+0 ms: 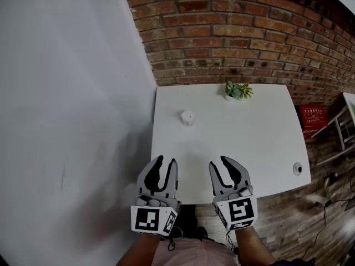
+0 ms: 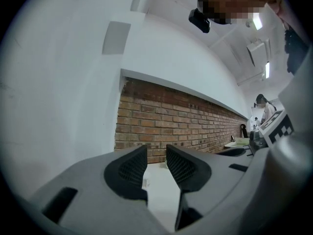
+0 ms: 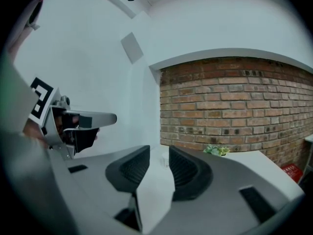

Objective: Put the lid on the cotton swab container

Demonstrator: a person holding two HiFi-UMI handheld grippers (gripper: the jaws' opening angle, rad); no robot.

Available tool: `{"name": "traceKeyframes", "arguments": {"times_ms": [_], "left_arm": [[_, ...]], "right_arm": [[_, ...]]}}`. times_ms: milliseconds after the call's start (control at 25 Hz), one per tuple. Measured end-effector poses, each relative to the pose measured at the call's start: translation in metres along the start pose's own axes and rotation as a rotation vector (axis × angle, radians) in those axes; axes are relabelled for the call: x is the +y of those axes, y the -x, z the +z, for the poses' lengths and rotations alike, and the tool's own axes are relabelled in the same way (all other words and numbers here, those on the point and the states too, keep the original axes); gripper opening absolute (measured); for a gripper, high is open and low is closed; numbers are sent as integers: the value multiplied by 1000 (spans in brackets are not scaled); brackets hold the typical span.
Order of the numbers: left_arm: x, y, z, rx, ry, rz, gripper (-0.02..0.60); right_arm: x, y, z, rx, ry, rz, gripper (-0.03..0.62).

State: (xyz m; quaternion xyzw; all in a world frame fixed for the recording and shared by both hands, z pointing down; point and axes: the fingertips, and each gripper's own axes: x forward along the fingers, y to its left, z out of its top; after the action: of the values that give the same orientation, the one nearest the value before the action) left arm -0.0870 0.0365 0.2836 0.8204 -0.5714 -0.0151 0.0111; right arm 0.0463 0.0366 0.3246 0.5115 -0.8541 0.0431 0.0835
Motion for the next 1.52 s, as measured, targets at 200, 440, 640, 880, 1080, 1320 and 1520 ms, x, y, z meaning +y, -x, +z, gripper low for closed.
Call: {"name": "traceKeyframes", "arguments": {"times_ms": [200,440,640,880,1080,1320,1520], "left_arm": [[37,-37,14,-32,12,-3,126],[58,-70,29,-70,15,-26,126],[64,-86,33,-66,12,-32,126],[73,-110,6,2,45,-7,126],[81,-134,-31,66,95,15,135],[92,-155,-75,143,160,33,156],[101,-175,-110,181,210,7,207]], "right_arm": [[-7,-48,26,-34,45,-11,132],[-12,-81,52,-54,69,-17,138],[-19,-99,53,-57,71,-13,149],[-29,-127,35,-7,41,40,161],[-41,-156,-4,72,14,87,178],[-44,-193,-47,146,-11,148,204],[-37,-223,-86,211,-17,191,223]]}}
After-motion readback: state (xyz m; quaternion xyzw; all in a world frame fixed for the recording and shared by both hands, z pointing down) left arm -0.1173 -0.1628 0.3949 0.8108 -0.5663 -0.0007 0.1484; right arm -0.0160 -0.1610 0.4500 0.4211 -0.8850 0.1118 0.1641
